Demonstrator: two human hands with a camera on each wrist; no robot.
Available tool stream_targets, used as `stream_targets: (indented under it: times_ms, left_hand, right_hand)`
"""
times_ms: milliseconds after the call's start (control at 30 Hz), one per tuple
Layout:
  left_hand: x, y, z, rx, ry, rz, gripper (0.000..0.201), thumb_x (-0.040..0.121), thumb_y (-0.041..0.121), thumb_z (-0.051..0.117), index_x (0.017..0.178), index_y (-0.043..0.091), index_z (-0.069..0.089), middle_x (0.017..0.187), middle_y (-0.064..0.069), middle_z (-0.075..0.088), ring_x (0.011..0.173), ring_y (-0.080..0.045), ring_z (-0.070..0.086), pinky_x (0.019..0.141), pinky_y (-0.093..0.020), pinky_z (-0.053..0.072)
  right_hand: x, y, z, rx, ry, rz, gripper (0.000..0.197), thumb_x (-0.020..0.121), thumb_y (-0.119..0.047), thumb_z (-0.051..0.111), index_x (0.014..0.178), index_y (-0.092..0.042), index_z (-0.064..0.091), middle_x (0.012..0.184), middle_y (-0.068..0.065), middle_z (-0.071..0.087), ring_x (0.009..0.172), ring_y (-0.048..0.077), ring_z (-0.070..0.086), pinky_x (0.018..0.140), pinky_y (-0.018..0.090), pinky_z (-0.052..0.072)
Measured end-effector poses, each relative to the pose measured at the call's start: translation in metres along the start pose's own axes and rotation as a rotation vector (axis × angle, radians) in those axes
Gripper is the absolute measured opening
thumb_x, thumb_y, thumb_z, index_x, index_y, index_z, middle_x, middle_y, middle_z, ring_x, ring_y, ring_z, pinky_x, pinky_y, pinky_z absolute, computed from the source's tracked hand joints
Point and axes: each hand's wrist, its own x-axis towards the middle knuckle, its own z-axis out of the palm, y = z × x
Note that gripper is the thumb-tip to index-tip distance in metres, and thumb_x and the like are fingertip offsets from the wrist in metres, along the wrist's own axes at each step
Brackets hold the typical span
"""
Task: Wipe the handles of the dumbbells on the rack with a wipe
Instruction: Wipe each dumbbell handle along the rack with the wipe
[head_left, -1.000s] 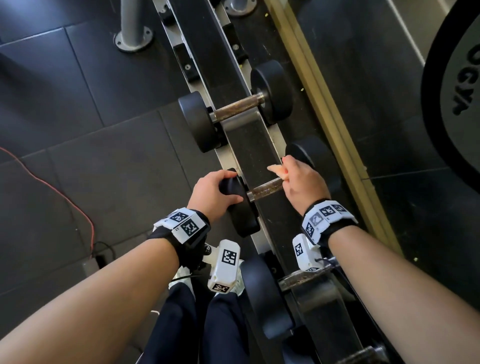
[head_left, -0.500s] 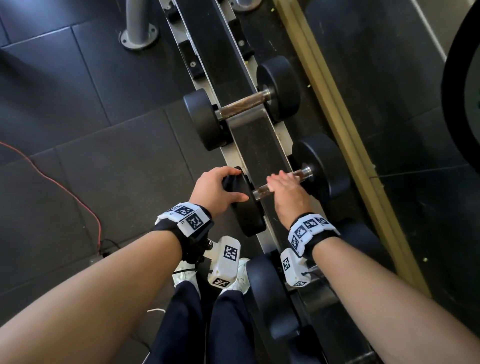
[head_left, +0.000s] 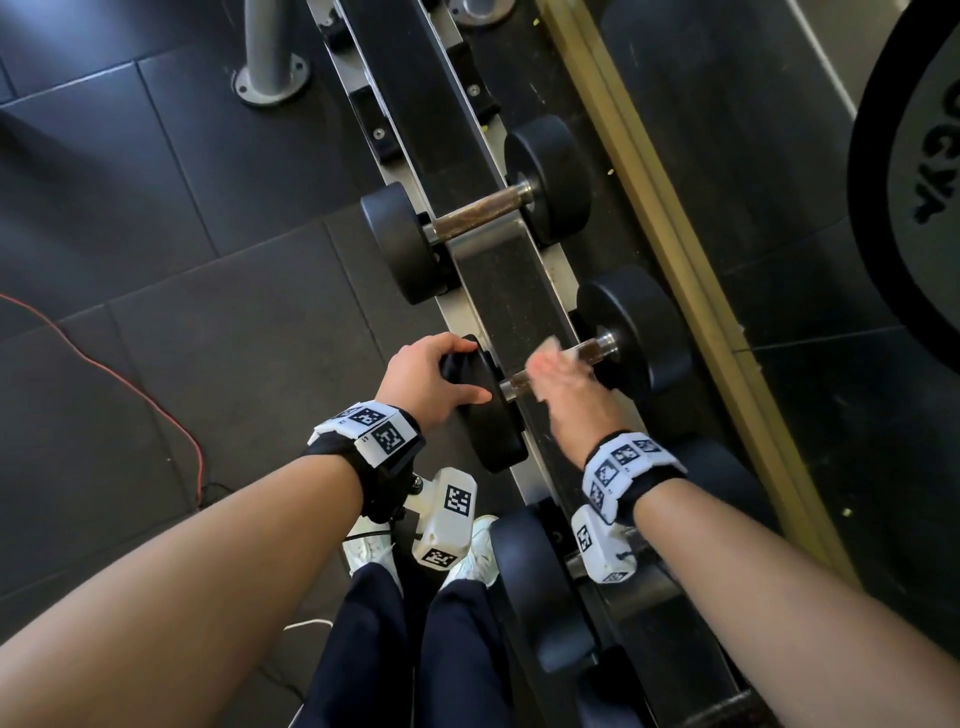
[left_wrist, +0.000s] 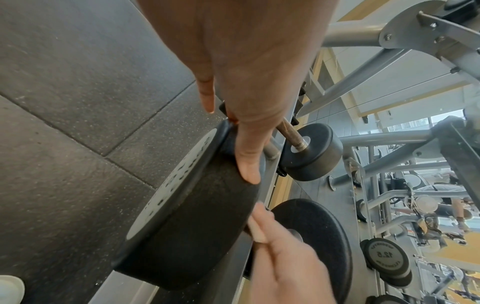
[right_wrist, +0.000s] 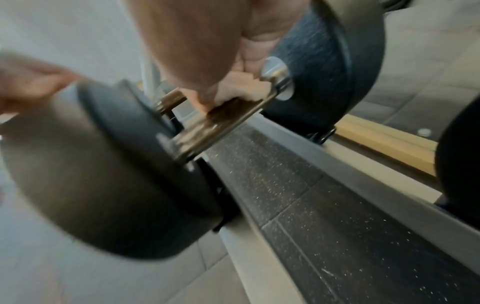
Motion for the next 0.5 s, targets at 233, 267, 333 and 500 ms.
stream_targets:
  times_ms: [233,267,333,500]
  left_hand:
    - [0.005,0.006,-0.006,0.028,-0.046,-0.019,0.058,0.065,0.028,0.089,0.117,0.031,0.064,0.116,0.006,0.064,0.111,-0.017,0.058,0.098,-0.036,0.048]
    - [0.005,0.007,-0.006,0.029,-0.050,-0.018,0.058,0.065,0.028,0.089,0.118,0.031,0.064,0.117,0.005,0.064,0.111,-0.018,0.058,0.099,-0.037,0.048]
    - [0.004,0.007,-0.005,0.035,-0.046,-0.016,0.059,0.066,0.028,0.089,0.119,0.030,0.064,0.118,0.004,0.063,0.112,-0.019,0.057,0.099,-0.036,0.048]
    - [0.004,0.007,-0.006,0.048,-0.059,-0.021,0.059,0.068,0.027,0.087,0.122,0.030,0.063,0.121,0.003,0.061,0.114,-0.020,0.056,0.099,-0.036,0.047]
  right_hand:
    - [-0.002,0.018,-0.005,-0.007,-0.004,-0.027,0.072,0.088,0.007,0.050,0.151,-0.020,0.031,0.155,-0.004,0.037,0.143,0.015,0.036,0.112,0.024,0.036]
    - [-0.003,0.026,-0.007,-0.029,0.004,0.048,0.074,0.089,0.007,0.049,0.155,-0.019,0.026,0.160,-0.002,0.029,0.148,0.015,0.026,0.118,0.028,0.024]
    - [-0.006,0.033,-0.005,-0.006,0.002,0.176,0.076,0.093,0.006,0.045,0.158,-0.017,0.014,0.166,-0.001,0.013,0.152,0.015,0.012,0.121,0.032,0.011]
    - [-0.014,0.008,0.020,0.181,-0.016,0.148,0.075,0.091,0.011,0.044,0.157,-0.015,0.020,0.165,0.003,0.016,0.153,0.019,0.010,0.124,0.034,0.011]
